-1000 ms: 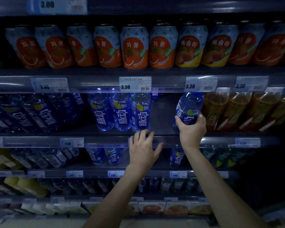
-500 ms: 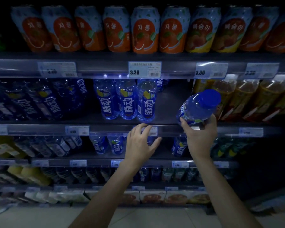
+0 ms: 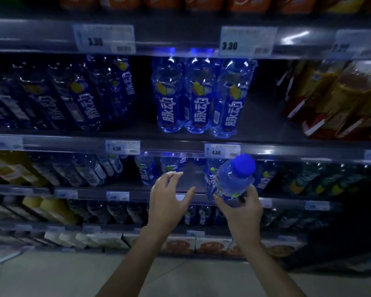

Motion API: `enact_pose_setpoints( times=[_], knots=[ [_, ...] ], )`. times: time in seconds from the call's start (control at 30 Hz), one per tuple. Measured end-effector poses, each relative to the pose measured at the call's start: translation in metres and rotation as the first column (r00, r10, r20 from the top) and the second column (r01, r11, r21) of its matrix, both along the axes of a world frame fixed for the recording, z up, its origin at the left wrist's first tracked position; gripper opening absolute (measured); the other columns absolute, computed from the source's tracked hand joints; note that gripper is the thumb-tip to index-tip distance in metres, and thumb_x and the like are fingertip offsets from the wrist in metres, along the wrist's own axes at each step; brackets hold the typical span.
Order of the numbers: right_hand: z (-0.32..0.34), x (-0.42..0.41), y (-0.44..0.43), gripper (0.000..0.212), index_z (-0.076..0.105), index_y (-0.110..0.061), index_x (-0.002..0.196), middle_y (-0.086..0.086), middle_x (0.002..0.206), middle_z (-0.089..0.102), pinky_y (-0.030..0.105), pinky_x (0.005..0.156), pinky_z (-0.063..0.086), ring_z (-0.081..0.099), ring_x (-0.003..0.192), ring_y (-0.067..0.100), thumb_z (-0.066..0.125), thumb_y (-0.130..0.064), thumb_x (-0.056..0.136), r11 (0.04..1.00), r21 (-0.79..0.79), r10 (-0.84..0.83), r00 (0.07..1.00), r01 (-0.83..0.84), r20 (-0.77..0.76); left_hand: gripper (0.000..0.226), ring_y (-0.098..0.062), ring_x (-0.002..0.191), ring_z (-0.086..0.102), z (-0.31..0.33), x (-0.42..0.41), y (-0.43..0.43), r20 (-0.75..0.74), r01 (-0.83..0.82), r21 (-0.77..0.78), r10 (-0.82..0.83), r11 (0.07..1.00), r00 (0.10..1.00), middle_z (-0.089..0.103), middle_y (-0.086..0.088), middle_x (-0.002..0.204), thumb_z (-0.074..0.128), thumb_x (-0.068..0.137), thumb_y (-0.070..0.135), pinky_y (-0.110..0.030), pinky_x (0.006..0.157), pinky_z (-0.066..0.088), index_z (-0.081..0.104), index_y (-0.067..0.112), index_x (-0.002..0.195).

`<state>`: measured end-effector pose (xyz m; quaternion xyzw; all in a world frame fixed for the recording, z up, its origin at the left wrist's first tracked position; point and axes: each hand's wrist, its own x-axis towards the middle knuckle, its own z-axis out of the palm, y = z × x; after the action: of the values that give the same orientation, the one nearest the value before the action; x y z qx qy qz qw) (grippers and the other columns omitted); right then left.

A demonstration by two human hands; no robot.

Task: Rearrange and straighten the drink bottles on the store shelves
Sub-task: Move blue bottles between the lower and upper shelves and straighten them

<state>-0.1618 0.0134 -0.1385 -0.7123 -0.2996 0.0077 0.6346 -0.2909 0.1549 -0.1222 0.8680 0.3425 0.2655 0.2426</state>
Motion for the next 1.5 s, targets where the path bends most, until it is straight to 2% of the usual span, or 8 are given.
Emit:
enact_pose_setpoints(
  times=[0.27, 0.5, 0.7, 0.87, 0.93, 1.1, 1.23, 1.5],
  knots=[
    [-0.069, -0.017, 0.056, 0.053, 0.06, -0.027, 0.112, -0.012, 0.109, 0.059, 0.026, 0.082, 0.051, 0.059, 0.1, 0.003, 0.087, -0.023, 0.067, 0.99, -0.138, -0.015, 0.998, 0.006, -0.067, 0.054, -0.019, 0.12, 0.046, -0.065, -0.02, 0.048, 0.009, -0.05, -0.068, 0.051, 0.996, 0.999, 0.052, -0.003, 0.126, 0.059, 0.088, 0.046, -0.035, 0.098, 0.041, 0.053, 0.014, 0.131],
    [-0.101, -0.009, 0.118, 0.045, 0.06, -0.017, 0.112, -0.007, 0.109, 0.056, 0.018, 0.081, 0.047, 0.055, 0.096, 0.001, 0.082, -0.025, 0.074, 0.979, -0.198, -0.057, 0.995, 0.04, -0.082, 0.053, -0.018, 0.123, 0.042, -0.109, -0.032, 0.097, 0.031, -0.146, -0.154, 0.153, 0.977, 0.988, 0.045, -0.001, 0.132, 0.055, 0.09, 0.046, -0.036, 0.098, 0.041, 0.049, 0.017, 0.134],
    [-0.11, 0.005, 0.155, 0.053, 0.059, -0.01, 0.116, -0.003, 0.115, 0.056, 0.024, 0.09, 0.043, 0.053, 0.105, 0.011, 0.083, -0.028, 0.073, 0.968, -0.231, -0.121, 0.99, 0.101, -0.073, 0.059, -0.016, 0.124, 0.04, -0.122, -0.03, 0.121, 0.079, -0.233, -0.232, 0.257, 0.944, 0.963, 0.033, 0.003, 0.14, 0.056, 0.091, 0.046, -0.026, 0.09, 0.037, 0.036, 0.021, 0.14],
    [-0.121, 0.013, 0.162, 0.069, 0.051, -0.007, 0.132, 0.0, 0.13, 0.052, 0.024, 0.099, 0.036, 0.048, 0.119, 0.014, 0.082, -0.03, 0.074, 0.947, -0.302, -0.148, 0.983, 0.11, -0.105, 0.07, -0.019, 0.128, 0.038, -0.123, -0.02, 0.135, 0.064, -0.261, -0.318, 0.295, 0.912, 0.953, 0.026, 0.003, 0.146, 0.057, 0.089, 0.049, -0.028, 0.087, 0.038, 0.025, 0.022, 0.145],
    [-0.125, 0.015, 0.161, 0.07, 0.05, -0.007, 0.132, 0.004, 0.131, 0.052, 0.029, 0.102, 0.038, 0.048, 0.121, 0.019, 0.081, -0.033, 0.075, 0.938, -0.328, -0.151, 0.984, 0.112, -0.095, 0.073, -0.019, 0.128, 0.037, -0.122, -0.016, 0.14, 0.068, -0.27, -0.333, 0.309, 0.904, 0.949, 0.028, 0.0, 0.145, 0.059, 0.088, 0.048, -0.027, 0.088, 0.036, 0.024, 0.019, 0.145],
    [-0.128, 0.013, 0.164, 0.084, 0.038, -0.007, 0.143, 0.006, 0.141, 0.046, 0.016, 0.098, 0.024, 0.04, 0.128, 0.018, 0.08, -0.035, 0.076, 0.924, -0.351, -0.196, 0.976, 0.152, -0.093, 0.079, -0.001, 0.116, 0.034, -0.123, -0.012, 0.146, 0.142, -0.255, -0.434, 0.345, 0.864, 0.928, 0.032, 0.004, 0.144, 0.067, 0.084, 0.045, -0.022, 0.092, 0.03, 0.023, 0.024, 0.146],
    [-0.132, 0.008, 0.165, 0.085, 0.033, -0.009, 0.146, 0.007, 0.146, 0.041, 0.02, 0.098, 0.022, 0.036, 0.133, 0.022, 0.077, -0.037, 0.079, 0.913, -0.367, -0.227, 0.969, 0.177, -0.096, 0.08, -0.013, 0.129, 0.036, -0.128, -0.013, 0.155, 0.113, -0.254, -0.411, 0.325, 0.876, 0.939, 0.034, 0.002, 0.145, 0.068, 0.084, 0.044, -0.023, 0.096, 0.029, 0.024, 0.02, 0.147],
    [-0.138, 0.001, 0.163, 0.075, 0.037, -0.008, 0.145, 0.005, 0.145, 0.044, 0.021, 0.102, 0.025, 0.037, 0.131, 0.014, 0.074, -0.032, 0.083, 0.931, -0.309, -0.24, 0.963, 0.193, -0.122, 0.072, -0.018, 0.124, 0.045, -0.128, -0.014, 0.171, 0.091, -0.244, -0.355, 0.293, 0.903, 0.952, 0.047, 0.001, 0.136, 0.072, 0.081, 0.039, -0.03, 0.099, 0.036, 0.036, 0.02, 0.141]
  ],
)
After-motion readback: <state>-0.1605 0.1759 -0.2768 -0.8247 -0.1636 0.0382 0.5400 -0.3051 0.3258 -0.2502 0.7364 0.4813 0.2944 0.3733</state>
